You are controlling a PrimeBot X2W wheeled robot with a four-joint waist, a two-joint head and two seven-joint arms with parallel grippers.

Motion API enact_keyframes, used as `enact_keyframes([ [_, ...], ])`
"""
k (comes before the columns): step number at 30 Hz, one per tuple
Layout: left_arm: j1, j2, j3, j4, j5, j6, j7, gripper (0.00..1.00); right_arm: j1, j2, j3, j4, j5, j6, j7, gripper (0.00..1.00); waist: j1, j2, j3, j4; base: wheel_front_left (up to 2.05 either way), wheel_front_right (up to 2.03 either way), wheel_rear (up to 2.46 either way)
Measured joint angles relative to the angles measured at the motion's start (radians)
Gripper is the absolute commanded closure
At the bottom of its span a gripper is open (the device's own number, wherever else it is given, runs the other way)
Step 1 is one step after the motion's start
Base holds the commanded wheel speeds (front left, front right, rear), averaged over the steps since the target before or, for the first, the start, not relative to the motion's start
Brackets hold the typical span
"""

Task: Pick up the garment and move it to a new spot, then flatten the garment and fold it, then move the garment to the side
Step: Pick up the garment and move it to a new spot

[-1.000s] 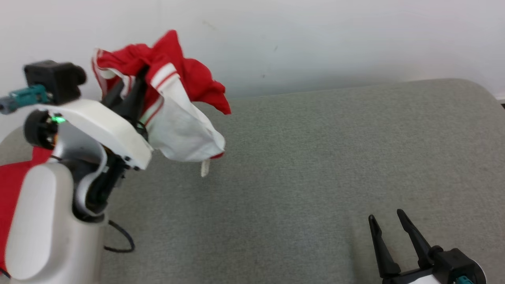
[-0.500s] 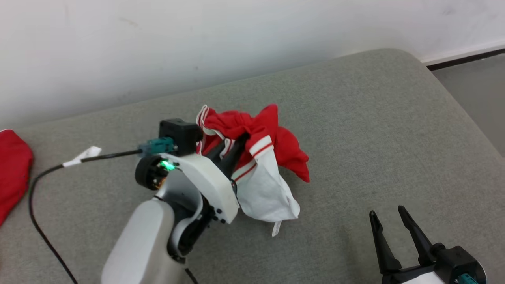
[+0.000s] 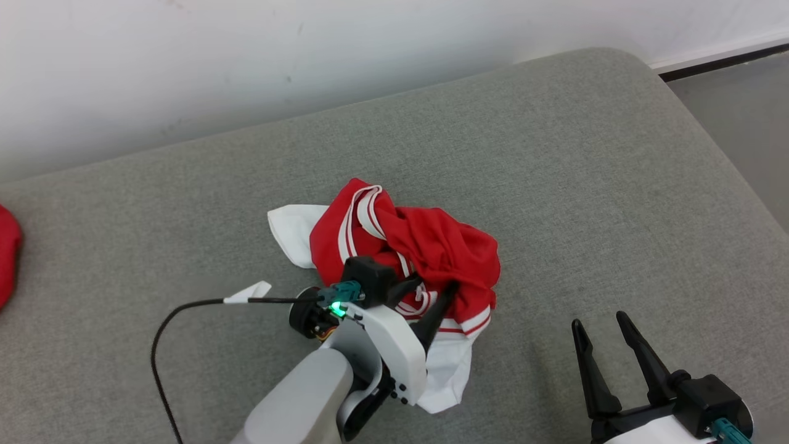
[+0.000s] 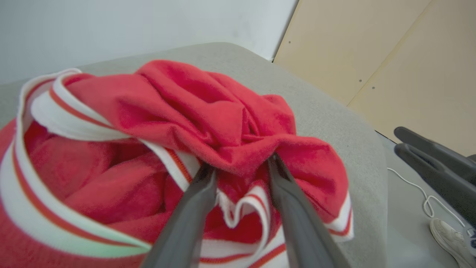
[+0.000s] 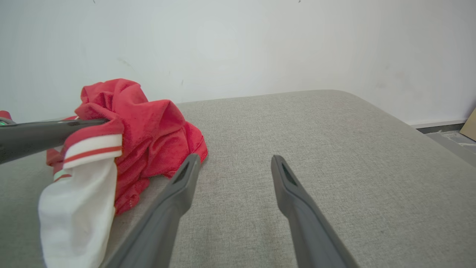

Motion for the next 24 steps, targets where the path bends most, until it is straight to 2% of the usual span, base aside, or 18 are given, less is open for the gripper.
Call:
enact_keyframes([
  [2,-0.009,0.0,-0.039,0.043,-0.021,-0.001,-0.045,0.0,0.0,0.0,0.002,0.004,-0.001,0.0,0.0,0.0,0.0,0.0,-0.001,0.005,0.0,0.0,0.0],
  [5,-0.023,0.0,-0.068,0.083,-0.062,0.02,-0.122,0.0,0.0,0.001,-0.001,0.005,-0.002,0.0,0.0,0.0,0.0,0.0,-0.006,0.017,0.0,0.0,0.0],
  [11,-0.006,0.001,-0.055,0.09,-0.103,0.056,-0.23,0.0,0.003,-0.007,-0.027,0.0,-0.007,0.0,0.0,0.0,0.0,0.0,-0.027,0.048,0.0,0.0,0.0],
  [15,0.056,0.02,-0.014,0.031,-0.095,0.081,-0.246,0.0,0.032,-0.017,-0.066,-0.008,-0.014,0.0,0.0,0.0,0.0,0.0,-0.051,0.081,0.0,0.0,0.0],
  [19,0.142,0.06,0.069,-0.098,-0.06,0.115,-0.25,0.0,0.048,-0.028,-0.074,-0.016,-0.029,0.0,0.0,0.0,0.0,0.0,-0.084,0.113,0.0,0.0,0.0],
  [24,0.293,0.08,0.167,-0.236,-0.009,0.156,-0.25,0.0,0.069,-0.041,-0.092,-0.026,-0.032,0.0,0.0,0.0,0.0,0.0,-0.122,0.153,0.0,0.0,0.0],
])
